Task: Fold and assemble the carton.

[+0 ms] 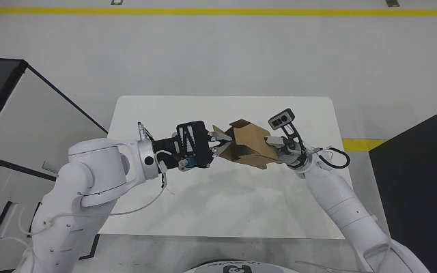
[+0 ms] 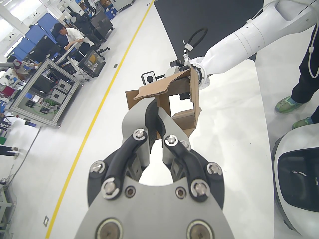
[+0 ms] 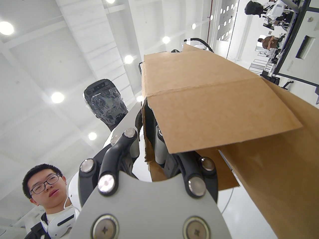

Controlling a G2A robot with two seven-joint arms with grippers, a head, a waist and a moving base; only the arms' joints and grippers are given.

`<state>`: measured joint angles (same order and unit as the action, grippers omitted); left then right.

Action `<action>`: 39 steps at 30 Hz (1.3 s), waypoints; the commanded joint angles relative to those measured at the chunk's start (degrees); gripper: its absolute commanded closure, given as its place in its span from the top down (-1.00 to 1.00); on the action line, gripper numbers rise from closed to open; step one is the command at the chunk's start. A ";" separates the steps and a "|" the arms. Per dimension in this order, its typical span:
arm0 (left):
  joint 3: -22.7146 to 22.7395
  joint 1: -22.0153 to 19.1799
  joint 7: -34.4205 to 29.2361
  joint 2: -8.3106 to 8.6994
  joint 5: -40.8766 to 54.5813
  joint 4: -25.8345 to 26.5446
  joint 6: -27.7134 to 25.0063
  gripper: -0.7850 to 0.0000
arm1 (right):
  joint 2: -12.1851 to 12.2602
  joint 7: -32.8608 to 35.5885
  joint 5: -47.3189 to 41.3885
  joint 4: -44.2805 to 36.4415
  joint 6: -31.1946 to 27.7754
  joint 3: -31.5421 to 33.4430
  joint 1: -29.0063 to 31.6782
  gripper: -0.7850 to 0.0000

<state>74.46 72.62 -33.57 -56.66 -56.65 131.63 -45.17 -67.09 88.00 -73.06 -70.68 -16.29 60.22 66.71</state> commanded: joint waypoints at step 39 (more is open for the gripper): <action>-0.55 0.53 1.87 0.08 -1.52 -0.07 1.00 -1.00 | 0.08 -2.82 3.54 -3.18 0.59 1.41 1.87 -1.00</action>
<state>73.95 73.16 -31.80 -56.60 -58.06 131.62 -44.16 -67.00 85.24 -69.72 -73.72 -15.71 61.43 68.43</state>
